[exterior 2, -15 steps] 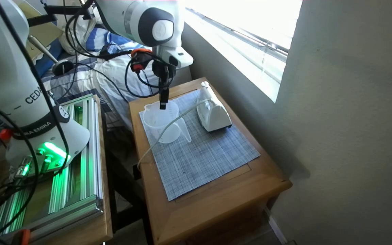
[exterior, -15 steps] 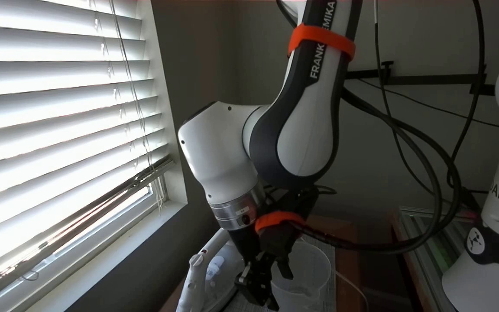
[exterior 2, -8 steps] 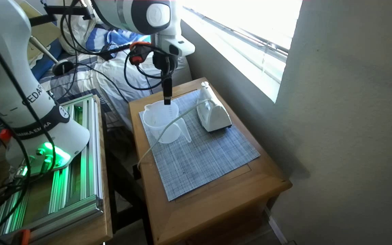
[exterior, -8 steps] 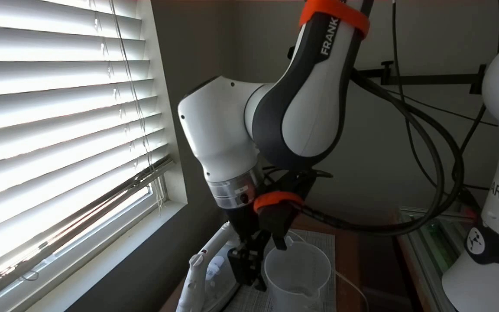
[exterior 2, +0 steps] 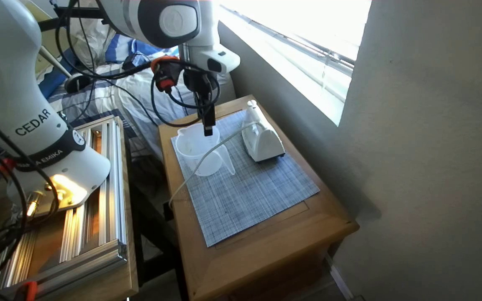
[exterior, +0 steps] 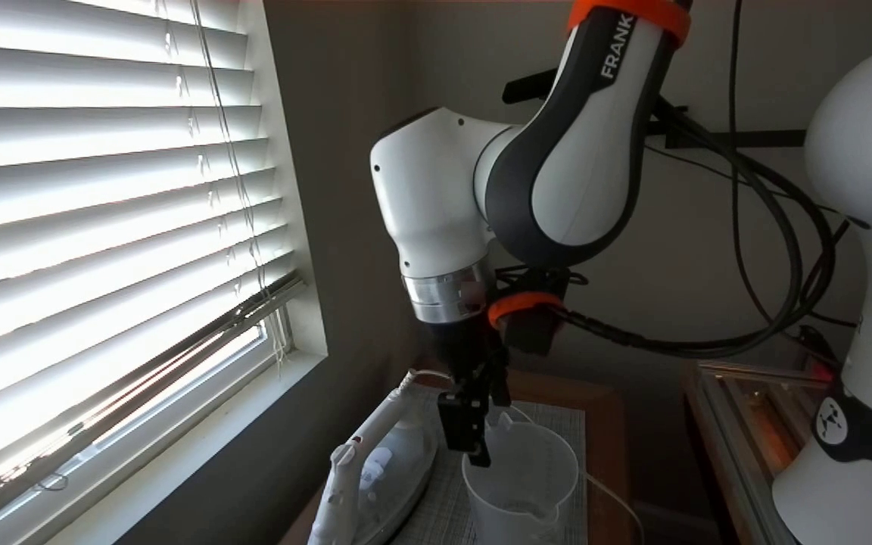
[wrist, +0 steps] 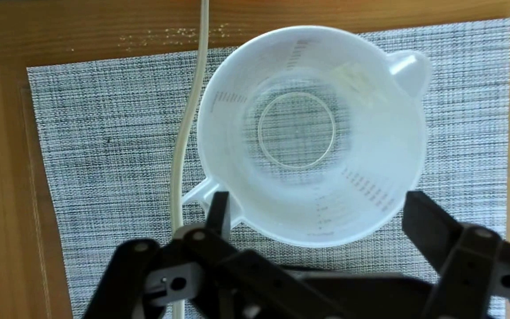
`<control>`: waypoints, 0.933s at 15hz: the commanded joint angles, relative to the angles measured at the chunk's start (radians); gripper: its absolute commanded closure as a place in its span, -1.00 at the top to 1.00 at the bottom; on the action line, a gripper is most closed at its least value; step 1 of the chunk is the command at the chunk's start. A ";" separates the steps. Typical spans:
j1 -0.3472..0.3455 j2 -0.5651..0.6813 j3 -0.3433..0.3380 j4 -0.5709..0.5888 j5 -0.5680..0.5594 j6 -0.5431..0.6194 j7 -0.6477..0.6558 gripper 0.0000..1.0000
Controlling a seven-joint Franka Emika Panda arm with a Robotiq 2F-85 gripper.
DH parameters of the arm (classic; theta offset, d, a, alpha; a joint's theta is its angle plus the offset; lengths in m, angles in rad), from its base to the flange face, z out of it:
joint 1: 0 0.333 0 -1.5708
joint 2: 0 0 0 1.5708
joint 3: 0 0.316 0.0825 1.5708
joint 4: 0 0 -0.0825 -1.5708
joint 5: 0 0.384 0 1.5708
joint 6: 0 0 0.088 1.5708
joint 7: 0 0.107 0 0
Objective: Place the jug upright.
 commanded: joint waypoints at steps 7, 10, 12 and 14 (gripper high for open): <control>-0.329 -0.014 0.270 -0.031 -0.025 0.050 -0.170 1.00; -0.438 -0.033 0.383 -0.030 -0.048 0.027 -0.165 1.00; -0.392 -0.002 0.351 -0.030 -0.013 0.041 -0.156 1.00; -0.413 -0.002 0.371 -0.030 -0.014 0.040 -0.157 1.00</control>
